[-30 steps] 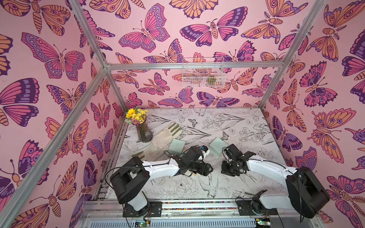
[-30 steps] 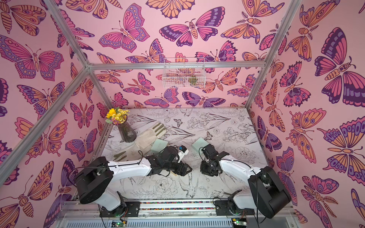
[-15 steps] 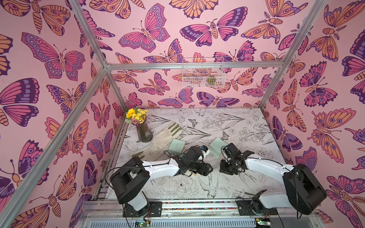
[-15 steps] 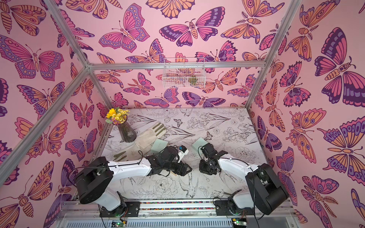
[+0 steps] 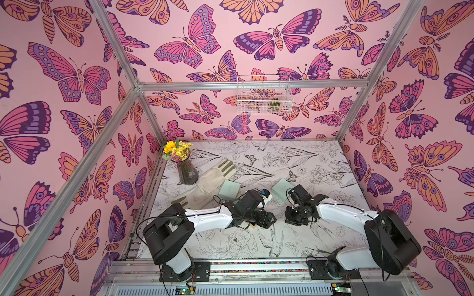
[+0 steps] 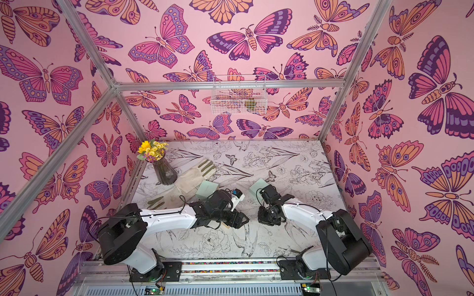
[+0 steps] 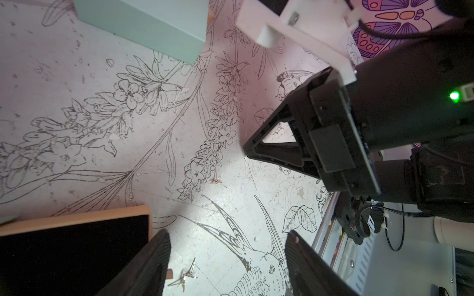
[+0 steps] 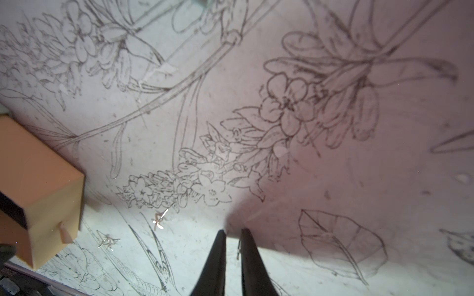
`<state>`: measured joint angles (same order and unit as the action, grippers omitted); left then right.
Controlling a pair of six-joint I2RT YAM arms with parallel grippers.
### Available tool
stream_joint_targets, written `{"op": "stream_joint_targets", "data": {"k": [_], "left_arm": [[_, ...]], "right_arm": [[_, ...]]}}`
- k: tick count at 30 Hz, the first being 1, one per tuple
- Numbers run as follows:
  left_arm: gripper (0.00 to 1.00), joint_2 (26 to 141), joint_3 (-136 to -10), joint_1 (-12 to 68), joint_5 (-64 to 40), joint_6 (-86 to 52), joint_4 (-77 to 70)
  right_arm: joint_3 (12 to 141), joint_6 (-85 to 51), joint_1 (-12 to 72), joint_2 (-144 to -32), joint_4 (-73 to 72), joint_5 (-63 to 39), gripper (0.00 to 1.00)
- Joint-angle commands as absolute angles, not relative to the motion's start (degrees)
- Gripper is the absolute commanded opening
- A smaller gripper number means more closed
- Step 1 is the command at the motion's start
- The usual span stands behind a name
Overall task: Place the earrings into the drawer-style jewelry box
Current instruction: Pick up the earring from the center of the board.
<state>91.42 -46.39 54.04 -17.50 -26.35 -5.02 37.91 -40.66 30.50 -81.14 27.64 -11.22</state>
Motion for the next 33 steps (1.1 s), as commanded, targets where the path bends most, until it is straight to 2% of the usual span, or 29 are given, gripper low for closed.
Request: {"op": "stream_joint_targets", "data": {"k": [1,10,15,22,33], "left_arm": [[0.72,90.87,-46.76,54.23,-16.61,-25.49,-4.13],[0.72,90.7,-46.98,54.18,-16.52,-25.4,-4.19],[0.73,88.94,-46.52,52.99,-16.58,-26.18,-4.08],[0.73,82.66,-42.56,45.92,-18.09,-27.61,-4.19],[0.72,78.31,-34.36,35.04,-25.19,-32.61,-9.37]], "right_arm": [[39.62,-39.64,30.23,-82.29,28.72,-9.93,0.11],[39.73,-39.73,30.23,-81.69,29.25,-10.08,0.0],[40.58,-40.29,30.26,-78.15,31.37,-9.95,0.0],[40.26,-46.01,31.97,-71.92,25.72,-12.81,0.0],[43.2,-56.62,40.9,-76.97,9.72,-9.72,0.0]]}}
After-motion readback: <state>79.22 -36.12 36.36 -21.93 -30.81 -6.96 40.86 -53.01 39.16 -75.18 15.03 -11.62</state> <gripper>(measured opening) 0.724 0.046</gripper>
